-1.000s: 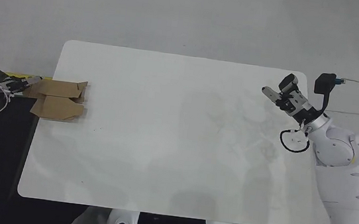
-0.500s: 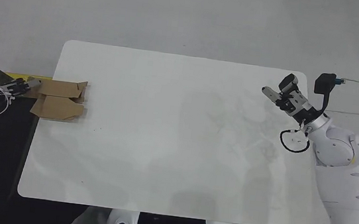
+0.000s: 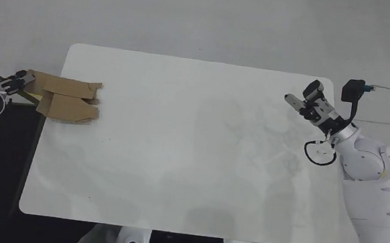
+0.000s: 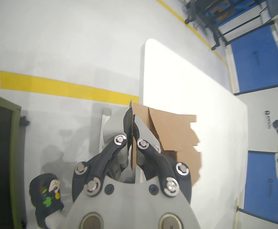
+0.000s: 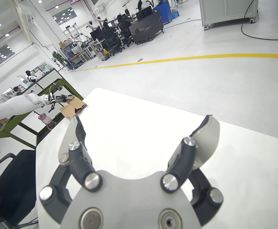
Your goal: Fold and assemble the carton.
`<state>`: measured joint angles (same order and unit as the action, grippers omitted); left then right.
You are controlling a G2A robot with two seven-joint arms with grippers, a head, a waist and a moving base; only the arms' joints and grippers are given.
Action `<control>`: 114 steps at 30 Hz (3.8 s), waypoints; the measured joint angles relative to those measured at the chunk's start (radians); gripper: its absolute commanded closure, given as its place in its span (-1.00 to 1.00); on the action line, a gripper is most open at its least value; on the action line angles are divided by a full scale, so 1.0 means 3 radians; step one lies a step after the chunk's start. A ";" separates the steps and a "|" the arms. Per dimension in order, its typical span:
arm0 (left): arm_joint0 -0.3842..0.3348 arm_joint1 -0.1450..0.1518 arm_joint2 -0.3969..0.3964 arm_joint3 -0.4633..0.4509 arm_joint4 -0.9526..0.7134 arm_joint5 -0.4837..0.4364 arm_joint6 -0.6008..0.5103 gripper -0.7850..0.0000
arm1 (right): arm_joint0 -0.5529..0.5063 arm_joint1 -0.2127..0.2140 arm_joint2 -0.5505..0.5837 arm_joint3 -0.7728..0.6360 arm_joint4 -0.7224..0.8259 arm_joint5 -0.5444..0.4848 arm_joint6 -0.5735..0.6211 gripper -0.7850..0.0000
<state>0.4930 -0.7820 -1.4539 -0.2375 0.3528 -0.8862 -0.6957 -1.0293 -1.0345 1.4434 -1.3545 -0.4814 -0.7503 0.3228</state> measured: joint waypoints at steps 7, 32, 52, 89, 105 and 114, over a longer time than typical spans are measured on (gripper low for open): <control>-0.0067 0.0000 -0.0058 -0.0171 -0.0260 0.0073 0.0025 1.00 | 0.0000 0.0000 0.0000 0.0000 0.0000 0.0000 0.0000 -1.00; -0.0188 -0.0454 0.0592 -0.1348 -0.0731 0.0368 0.0492 1.00 | 0.0000 0.0000 0.0000 0.0000 0.0000 0.0000 0.0000 -1.00; -0.0419 -0.0839 0.1392 -0.2032 -0.1131 0.0463 0.0344 1.00 | 0.0000 0.0000 0.0000 0.0000 0.0000 0.0000 0.0000 -1.00; -0.0190 -0.1145 0.2290 -0.2658 -0.1867 0.0177 -0.0971 1.00 | 0.0548 -0.0028 -0.0742 0.0665 0.1367 -0.0722 0.1567 -1.00; -0.0216 -0.1027 0.2610 -0.2974 -0.2191 0.0288 -0.1083 1.00 | 0.1293 0.0034 -0.2303 0.0862 0.2155 -0.0770 0.1721 -1.00; -0.0330 -0.0983 0.2768 -0.2988 -0.2211 0.0211 -0.1006 1.00 | 0.1653 0.0105 -0.3036 0.0886 0.2528 -0.0874 0.1617 0.02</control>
<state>0.3941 -1.0768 -0.6237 -1.1340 -0.3105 -0.8229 -0.9974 -0.5336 -1.0030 0.5325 -1.0887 0.2771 -1.0125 0.8078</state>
